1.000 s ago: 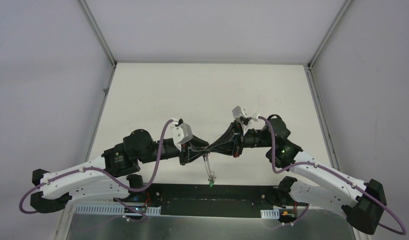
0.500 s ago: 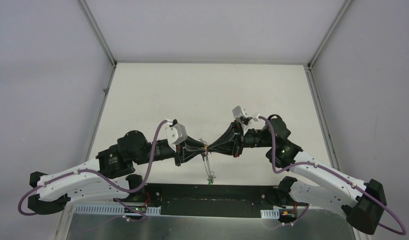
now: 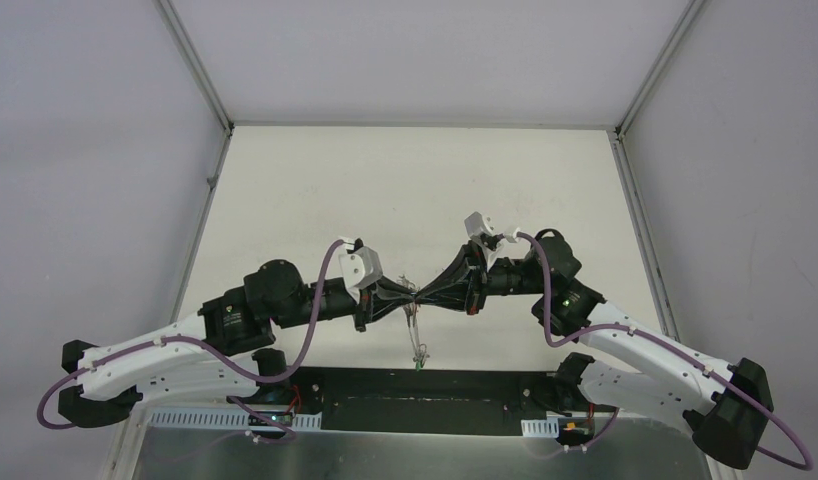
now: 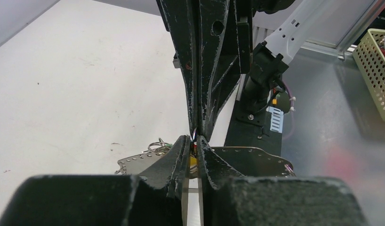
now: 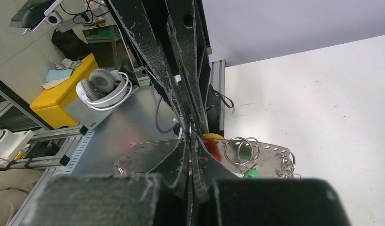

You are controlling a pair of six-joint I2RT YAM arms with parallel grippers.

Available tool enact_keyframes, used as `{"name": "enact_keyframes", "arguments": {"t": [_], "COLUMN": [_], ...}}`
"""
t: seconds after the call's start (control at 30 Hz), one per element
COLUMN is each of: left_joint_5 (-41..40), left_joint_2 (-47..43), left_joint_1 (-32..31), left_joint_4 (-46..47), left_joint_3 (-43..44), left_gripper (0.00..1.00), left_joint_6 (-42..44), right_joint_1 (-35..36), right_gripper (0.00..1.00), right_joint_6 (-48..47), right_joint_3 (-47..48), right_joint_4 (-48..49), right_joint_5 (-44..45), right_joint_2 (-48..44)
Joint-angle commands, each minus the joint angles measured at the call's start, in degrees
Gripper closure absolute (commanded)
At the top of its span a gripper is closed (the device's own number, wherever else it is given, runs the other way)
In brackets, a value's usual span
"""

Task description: Put the keys on the keyring

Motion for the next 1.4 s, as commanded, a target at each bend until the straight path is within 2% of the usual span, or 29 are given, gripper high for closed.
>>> {"name": "enact_keyframes", "arguments": {"t": [0.0,0.07,0.1,0.17,0.33,0.4,0.53,0.6,0.83,0.93,1.03,1.23,1.37], "left_joint_5": [-0.4,-1.6,-2.1,-2.9,-2.9,-2.7,-2.6,-2.5,0.9,1.8,2.0,-0.4,-2.9], "left_joint_2": [0.6,0.7,0.7,0.4,0.4,0.4,-0.2,-0.6,-0.1,1.2,1.9,2.2,5.2], "left_joint_1": [-0.6,-0.6,-0.6,-0.6,-0.5,-0.6,-0.5,-0.6,-0.6,-0.5,-0.6,-0.5,-0.6], "left_joint_4": [-1.5,-1.8,-1.9,-2.2,-3.3,-3.5,-3.6,-3.7,-3.8,-3.8,-3.9,-6.1,-14.4], "left_joint_3": [1.5,1.7,1.8,2.0,2.5,2.6,2.7,2.7,2.8,3.3,3.8,6.1,11.9], "left_gripper": [0.83,0.68,0.65,0.65,0.75,0.76,0.67,0.66,0.77,0.86,1.00,1.00,1.00], "left_joint_6": [0.0,-0.2,-0.3,-0.2,0.2,0.3,0.2,0.2,0.7,1.0,1.4,-0.5,-2.6], "right_joint_1": [0.3,0.2,0.2,0.3,0.2,0.3,0.3,0.3,0.2,0.3,0.2,0.2,0.2], "right_gripper": [1.00,1.00,1.00,1.00,1.00,1.00,1.00,1.00,1.00,1.00,1.00,1.00,0.74], "right_joint_6": [0.5,0.5,0.5,0.5,0.5,0.4,0.3,0.4,0.4,0.3,0.3,0.0,0.4], "right_joint_3": [1.3,1.4,1.4,1.4,1.4,1.5,1.5,1.5,1.6,1.6,1.4,1.2,1.3], "right_joint_4": [5.3,5.3,5.3,5.3,5.3,5.3,5.3,5.3,5.3,5.3,5.3,4.0,4.0], "right_joint_5": [-0.3,-0.4,-0.5,-0.5,-0.4,-0.5,-0.5,-0.5,-0.4,-0.4,-0.4,1.4,3.3], "right_joint_2": [-0.9,-0.9,-0.9,-0.8,-0.6,-0.5,-0.4,-0.4,-0.2,-0.2,-0.3,-0.8,-1.3]}}
